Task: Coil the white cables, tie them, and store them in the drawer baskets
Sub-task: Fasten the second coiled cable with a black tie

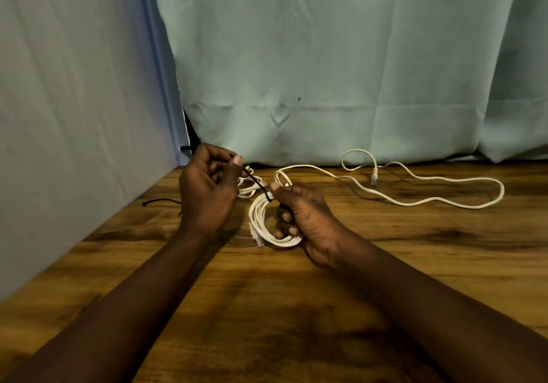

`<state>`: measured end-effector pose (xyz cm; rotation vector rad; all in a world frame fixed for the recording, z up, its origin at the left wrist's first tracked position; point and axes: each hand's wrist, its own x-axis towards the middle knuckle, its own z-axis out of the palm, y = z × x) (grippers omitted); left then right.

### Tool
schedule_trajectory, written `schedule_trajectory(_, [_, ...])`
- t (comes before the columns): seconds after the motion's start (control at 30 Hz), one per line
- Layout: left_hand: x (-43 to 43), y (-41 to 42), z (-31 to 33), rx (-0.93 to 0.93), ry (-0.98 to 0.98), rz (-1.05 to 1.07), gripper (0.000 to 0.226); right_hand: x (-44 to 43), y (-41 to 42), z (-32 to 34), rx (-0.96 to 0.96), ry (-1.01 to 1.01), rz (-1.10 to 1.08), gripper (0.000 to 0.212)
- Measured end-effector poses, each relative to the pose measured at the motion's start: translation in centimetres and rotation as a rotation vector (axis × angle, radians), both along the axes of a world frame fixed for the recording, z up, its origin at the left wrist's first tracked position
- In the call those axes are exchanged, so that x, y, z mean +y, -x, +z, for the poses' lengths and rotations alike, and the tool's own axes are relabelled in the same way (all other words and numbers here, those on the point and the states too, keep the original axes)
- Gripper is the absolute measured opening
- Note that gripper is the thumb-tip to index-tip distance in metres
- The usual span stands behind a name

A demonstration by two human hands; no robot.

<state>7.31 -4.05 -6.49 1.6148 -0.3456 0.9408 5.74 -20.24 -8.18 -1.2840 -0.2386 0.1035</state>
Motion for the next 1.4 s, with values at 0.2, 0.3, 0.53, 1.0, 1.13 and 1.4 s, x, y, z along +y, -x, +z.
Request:
schedule_trajectory(0.2, [-0.5, 1.1, -0.2, -0.059, -0.352, -0.147, 0.010, -0.1, -0.5, -0.3, 0.002, -0.027, -0.021, 0.022])
schedule_trajectory(0.3, [-0.3, 0.9, -0.2, -0.053, -0.480, -0.196, 0.018, -0.2, -0.6, -0.3, 0.007, -0.012, -0.030, 0.017])
schedule_trajectory(0.53, [0.1, 1.1, 0.0, -0.004, -0.491, -0.268, 0.021, -0.4, -0.8, -0.5, 0.028, -0.047, -0.040, 0.014])
schedule_trajectory(1.0, [-0.4, 1.4, -1.0, 0.373, -0.449, -0.271, 0.022, -0.4, -1.3, -0.9, -0.220, 0.123, -0.084, 0.021])
schedule_trajectory(1.13, [-0.8, 1.4, -1.2, 0.372, -0.388, -0.299, 0.019, -1.3, -1.4, -0.8, -0.387, 0.276, -0.114, 0.013])
schedule_trajectory(1.4, [-1.5, 1.3, -1.3, 0.405, -0.023, -0.503, 0.021, -2.6, -2.2, -0.4, -0.446, 0.222, -0.028, 0.015])
